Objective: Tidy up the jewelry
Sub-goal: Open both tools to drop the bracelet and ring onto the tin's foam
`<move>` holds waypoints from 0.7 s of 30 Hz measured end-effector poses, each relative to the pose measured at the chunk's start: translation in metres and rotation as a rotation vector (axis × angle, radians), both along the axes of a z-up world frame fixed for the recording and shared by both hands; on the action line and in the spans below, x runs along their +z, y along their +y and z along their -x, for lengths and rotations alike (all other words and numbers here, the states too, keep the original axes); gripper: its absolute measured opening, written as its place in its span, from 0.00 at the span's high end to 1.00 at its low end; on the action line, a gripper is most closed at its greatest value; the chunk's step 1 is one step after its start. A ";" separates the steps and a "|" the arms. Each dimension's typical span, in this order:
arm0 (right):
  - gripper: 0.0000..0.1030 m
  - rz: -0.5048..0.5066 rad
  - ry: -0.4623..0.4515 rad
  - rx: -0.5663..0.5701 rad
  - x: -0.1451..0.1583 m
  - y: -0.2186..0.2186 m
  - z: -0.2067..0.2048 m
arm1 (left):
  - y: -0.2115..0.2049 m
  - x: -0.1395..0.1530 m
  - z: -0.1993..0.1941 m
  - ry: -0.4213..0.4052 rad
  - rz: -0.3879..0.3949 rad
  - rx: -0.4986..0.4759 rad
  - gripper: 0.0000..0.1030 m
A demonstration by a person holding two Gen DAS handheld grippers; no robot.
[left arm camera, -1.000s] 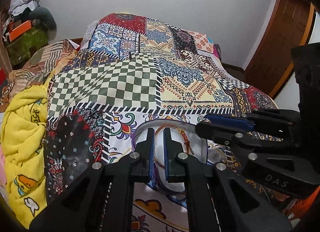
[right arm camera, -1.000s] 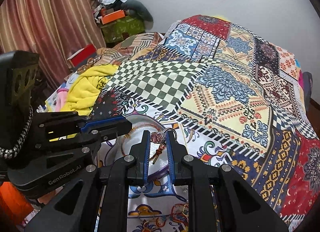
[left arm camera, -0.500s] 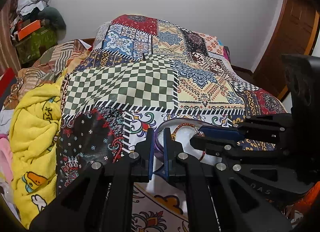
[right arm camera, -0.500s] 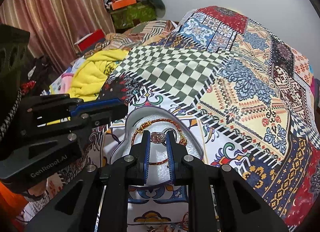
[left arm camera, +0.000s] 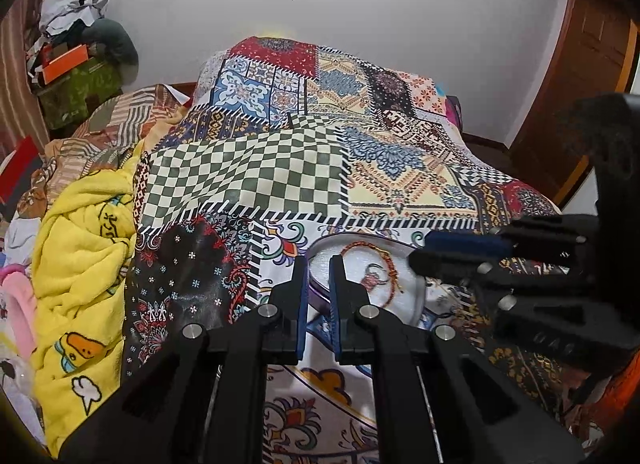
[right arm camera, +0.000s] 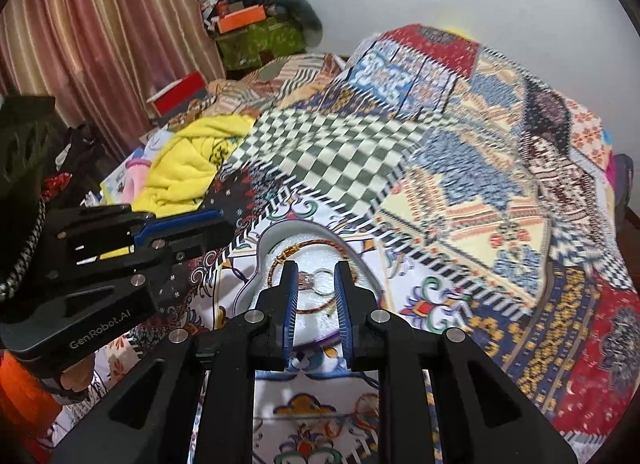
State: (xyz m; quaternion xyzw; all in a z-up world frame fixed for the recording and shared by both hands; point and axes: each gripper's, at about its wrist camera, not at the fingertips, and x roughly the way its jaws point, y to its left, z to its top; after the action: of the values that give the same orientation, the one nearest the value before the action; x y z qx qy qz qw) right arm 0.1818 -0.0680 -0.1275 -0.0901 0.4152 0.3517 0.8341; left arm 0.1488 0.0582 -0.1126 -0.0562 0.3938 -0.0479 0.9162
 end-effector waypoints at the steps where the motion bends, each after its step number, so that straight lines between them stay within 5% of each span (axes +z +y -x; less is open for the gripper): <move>1: 0.84 -0.001 -0.014 -0.011 0.005 -0.006 0.003 | -0.002 0.002 0.003 -0.002 -0.002 -0.002 0.90; 4: 0.77 0.011 -0.050 -0.038 0.012 -0.018 0.010 | -0.009 0.009 0.011 -0.011 -0.010 -0.002 0.74; 7: 0.59 0.009 -0.073 -0.072 0.018 -0.035 0.019 | -0.015 0.015 0.020 -0.021 -0.022 -0.001 0.66; 11: 0.57 0.019 -0.087 -0.121 0.022 -0.056 0.029 | -0.022 0.021 0.033 -0.020 -0.028 0.010 0.49; 21: 0.57 0.033 -0.056 -0.220 0.011 -0.099 0.048 | -0.042 0.014 0.058 0.033 -0.036 -0.002 0.47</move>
State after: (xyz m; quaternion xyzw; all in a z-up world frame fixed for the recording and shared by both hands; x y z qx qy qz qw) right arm 0.1339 -0.1674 -0.1165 -0.0675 0.4047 0.2486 0.8774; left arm 0.0907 0.0161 -0.0990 -0.0399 0.4097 -0.0408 0.9104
